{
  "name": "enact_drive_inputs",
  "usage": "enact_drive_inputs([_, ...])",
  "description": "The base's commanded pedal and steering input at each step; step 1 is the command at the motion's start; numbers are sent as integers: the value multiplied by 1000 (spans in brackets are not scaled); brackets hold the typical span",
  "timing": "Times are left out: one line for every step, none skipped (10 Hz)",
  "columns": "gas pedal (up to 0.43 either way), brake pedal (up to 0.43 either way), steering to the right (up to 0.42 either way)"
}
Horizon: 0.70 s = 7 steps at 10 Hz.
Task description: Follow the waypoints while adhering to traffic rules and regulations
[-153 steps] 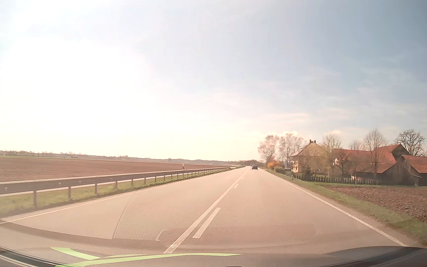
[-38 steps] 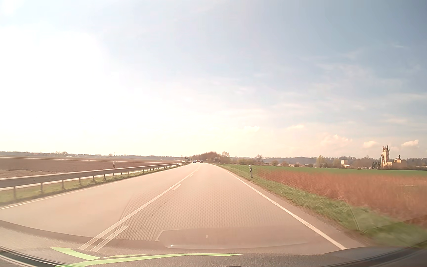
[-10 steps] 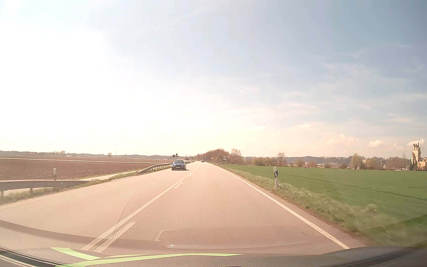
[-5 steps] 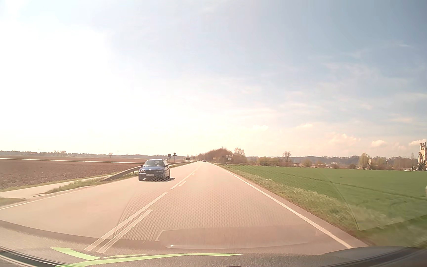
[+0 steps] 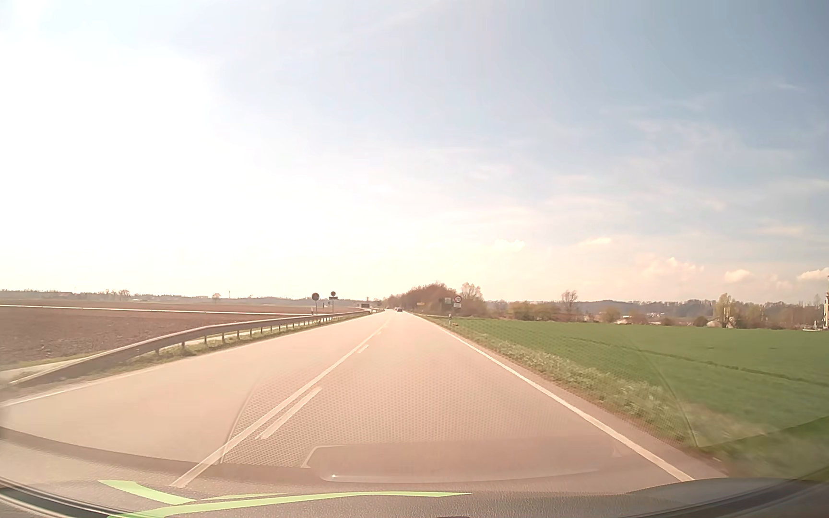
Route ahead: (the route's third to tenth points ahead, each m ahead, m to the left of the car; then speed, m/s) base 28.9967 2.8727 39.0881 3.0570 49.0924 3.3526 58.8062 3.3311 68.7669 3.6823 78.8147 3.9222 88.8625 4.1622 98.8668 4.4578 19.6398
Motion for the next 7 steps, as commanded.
enact_drive_inputs([0, 98, -3])
enact_drive_inputs([0, 98, -3])
enact_drive_inputs([0, 104, -3])
enact_drive_inputs([0, 104, -2])
enact_drive_inputs([0, 104, -1])
enact_drive_inputs([0, 110, -1])
enact_drive_inputs([0, 110, -1])
